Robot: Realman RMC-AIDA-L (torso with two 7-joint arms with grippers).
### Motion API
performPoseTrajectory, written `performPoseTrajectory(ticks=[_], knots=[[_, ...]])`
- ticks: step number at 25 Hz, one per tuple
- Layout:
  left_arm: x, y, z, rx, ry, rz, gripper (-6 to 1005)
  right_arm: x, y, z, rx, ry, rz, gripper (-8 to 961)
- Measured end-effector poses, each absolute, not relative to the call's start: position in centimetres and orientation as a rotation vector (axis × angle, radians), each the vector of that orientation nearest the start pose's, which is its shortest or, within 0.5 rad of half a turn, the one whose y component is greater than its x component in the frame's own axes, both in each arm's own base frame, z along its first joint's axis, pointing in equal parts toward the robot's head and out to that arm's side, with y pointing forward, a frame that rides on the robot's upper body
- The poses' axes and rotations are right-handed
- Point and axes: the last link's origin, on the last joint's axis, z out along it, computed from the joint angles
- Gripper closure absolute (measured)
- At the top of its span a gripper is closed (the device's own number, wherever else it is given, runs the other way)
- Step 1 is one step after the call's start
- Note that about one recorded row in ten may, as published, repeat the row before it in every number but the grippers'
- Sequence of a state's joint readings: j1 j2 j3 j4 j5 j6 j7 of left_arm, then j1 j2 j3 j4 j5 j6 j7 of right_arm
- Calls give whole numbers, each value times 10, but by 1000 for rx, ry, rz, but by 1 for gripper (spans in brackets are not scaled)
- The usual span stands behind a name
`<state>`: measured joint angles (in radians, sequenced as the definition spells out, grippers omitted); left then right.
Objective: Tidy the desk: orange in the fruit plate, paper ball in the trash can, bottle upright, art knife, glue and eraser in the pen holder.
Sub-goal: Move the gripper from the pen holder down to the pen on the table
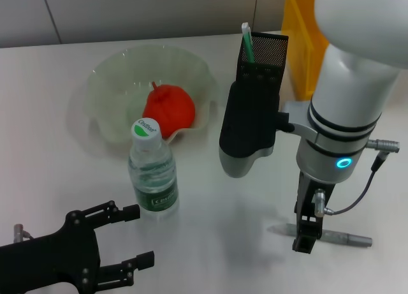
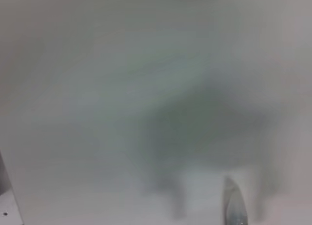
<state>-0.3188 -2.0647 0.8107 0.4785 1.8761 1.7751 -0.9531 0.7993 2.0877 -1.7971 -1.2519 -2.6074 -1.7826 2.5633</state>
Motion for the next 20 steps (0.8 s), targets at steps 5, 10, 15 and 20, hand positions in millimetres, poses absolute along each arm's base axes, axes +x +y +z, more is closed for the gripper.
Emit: performPoseTrajectory(ticks=[5,10,15,20], knots=[[-296,230,-25,-2812,-386,-941,216,150,312,-64,-2794,455,-1208,324],[-296,229,-25,-2812,-390,-942,216,152,315,-68,-2788,451,-1199,327],[-297,228,-26,-2812,-399,-947,216,154,315,-68,-2786,459,-1206,330],[-296,229,-26,-2813,-395,-947,216,156,312,-71,-2776,452,-1233,453]])
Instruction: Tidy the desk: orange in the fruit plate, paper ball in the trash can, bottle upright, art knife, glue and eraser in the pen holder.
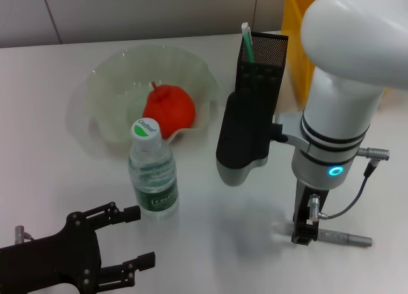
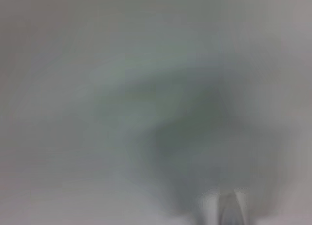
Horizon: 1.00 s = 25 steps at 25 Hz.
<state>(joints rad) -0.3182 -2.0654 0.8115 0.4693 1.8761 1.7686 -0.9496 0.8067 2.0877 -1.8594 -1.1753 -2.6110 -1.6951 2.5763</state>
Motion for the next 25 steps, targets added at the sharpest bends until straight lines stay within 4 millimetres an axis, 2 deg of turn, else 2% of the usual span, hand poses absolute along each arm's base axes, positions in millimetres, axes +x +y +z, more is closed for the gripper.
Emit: performPoseTrajectory(ticks=[2,6,22,25], knots=[[-296,229,-26,-2814,-393,-947,216,155,312,-73,-2771,438,-1234,574],[-296,230,-26,-2814,-391,-947,216,156,312,-75,-2768,430,-1234,638],[-296,231,-26,-2814,-390,-943,216,156,311,-83,-2758,414,-1234,650],[-296,231,-26,-2814,-390,-943,216,152,312,-81,-2758,417,-1211,729]])
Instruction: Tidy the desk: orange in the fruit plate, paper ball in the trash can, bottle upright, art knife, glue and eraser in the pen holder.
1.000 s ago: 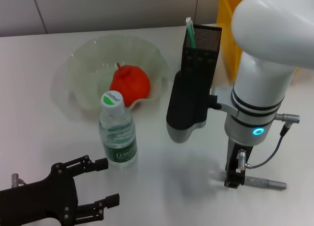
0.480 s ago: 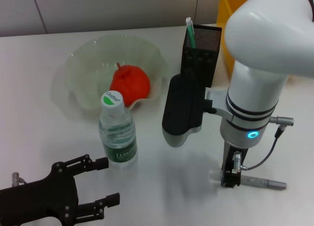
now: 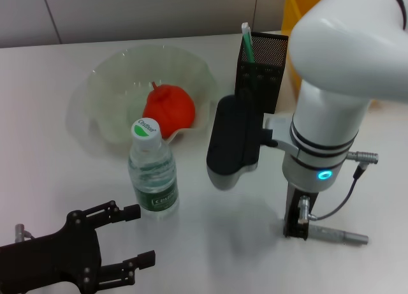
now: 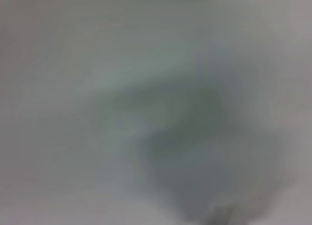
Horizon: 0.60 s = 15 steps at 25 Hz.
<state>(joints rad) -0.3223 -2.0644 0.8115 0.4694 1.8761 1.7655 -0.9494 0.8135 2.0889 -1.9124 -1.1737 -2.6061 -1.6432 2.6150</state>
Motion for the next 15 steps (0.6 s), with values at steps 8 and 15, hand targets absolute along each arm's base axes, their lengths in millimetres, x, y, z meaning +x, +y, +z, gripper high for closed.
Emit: performPoseTrajectory(ticks=[8,15], knots=[[-296,231,-26,-2814,-390,-943,216,132,339,-37,-2662,456,-1002,808],[-295,231,-26,-2811,-387,-946,216,111,376,37,-2528,502,-527,807]])
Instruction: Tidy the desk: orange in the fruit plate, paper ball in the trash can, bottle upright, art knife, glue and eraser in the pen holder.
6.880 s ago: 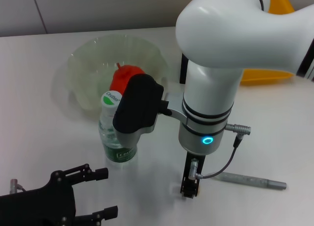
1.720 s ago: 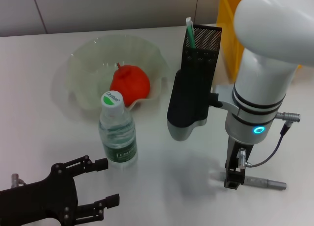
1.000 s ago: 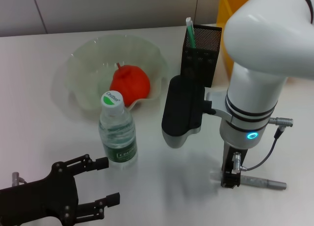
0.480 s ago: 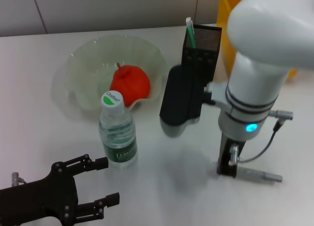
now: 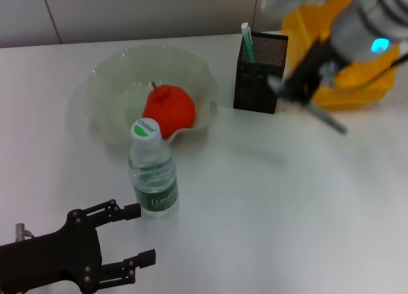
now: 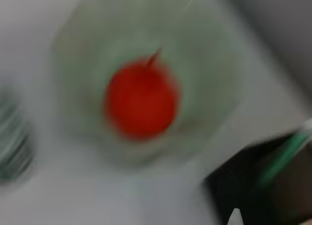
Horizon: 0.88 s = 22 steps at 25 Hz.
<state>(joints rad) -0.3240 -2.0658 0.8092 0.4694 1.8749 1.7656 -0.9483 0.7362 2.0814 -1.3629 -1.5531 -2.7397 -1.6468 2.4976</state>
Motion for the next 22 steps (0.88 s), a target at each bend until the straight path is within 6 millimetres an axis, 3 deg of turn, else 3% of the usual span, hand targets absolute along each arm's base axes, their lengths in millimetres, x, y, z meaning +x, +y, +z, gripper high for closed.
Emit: performPoseTrajectory(ticks=[4,11,22], knots=[[-295,232,-26,-2810,-386,-947,216,110,391,54,-2442,468,-304,807],[-295,231,-27,-2809,-390,-951,216,110,406,60,-2340,416,-2,809],[-296,231,-27,-2795,-403,-953,216,138,421,36,-2330,346,178,811]])
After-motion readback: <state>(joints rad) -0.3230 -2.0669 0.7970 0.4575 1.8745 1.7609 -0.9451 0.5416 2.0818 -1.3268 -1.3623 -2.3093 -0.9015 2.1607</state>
